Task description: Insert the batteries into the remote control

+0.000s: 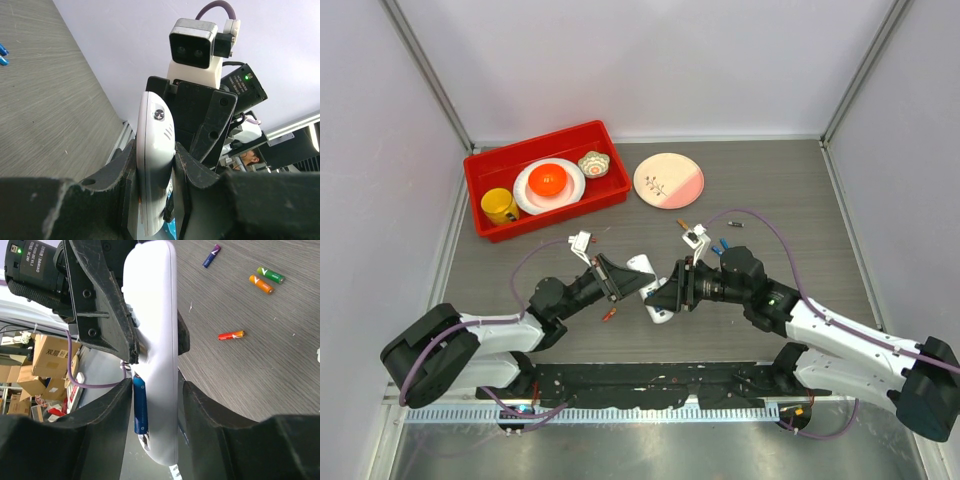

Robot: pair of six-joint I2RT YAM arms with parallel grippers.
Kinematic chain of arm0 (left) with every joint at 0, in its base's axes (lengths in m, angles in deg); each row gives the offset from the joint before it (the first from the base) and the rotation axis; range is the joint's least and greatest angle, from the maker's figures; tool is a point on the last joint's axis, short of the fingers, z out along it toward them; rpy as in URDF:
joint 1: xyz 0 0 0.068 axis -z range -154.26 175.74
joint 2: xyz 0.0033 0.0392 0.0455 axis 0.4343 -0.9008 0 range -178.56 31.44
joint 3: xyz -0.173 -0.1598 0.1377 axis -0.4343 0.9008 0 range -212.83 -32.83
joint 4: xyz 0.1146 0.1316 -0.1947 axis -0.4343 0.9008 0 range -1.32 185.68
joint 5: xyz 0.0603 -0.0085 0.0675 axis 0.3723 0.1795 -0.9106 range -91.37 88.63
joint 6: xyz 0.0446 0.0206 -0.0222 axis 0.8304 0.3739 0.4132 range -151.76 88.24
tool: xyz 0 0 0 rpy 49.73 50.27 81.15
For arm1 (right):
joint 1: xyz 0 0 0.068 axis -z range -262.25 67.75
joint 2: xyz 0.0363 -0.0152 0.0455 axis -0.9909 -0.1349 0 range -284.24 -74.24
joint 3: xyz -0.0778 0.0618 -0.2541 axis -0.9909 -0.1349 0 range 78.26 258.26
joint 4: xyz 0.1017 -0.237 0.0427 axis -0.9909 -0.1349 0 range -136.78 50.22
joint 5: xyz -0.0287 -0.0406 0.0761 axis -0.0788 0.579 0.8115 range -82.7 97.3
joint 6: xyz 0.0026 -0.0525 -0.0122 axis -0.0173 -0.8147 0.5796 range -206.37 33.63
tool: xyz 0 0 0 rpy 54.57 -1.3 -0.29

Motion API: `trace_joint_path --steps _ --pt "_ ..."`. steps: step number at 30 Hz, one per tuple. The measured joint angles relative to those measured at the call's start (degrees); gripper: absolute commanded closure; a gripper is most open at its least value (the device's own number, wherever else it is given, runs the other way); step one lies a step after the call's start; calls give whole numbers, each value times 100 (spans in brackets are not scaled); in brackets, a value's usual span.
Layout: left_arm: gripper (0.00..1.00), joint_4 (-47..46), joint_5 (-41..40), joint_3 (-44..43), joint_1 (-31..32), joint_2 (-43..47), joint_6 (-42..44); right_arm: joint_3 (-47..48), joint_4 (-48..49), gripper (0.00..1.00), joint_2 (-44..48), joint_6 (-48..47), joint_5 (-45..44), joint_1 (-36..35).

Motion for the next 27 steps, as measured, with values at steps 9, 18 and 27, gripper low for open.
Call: trace_joint_path --steps 9,18,27 --pt "100 -42 -68 149 24 20 103 173 -275 37 13 -39 -20 2" --pt "100 -81 -85 160 28 39 125 520 -1075 38 291 -546 26 26" --pt "100 -85 -83 160 28 179 109 525 -1696 42 597 -879 -7 140"
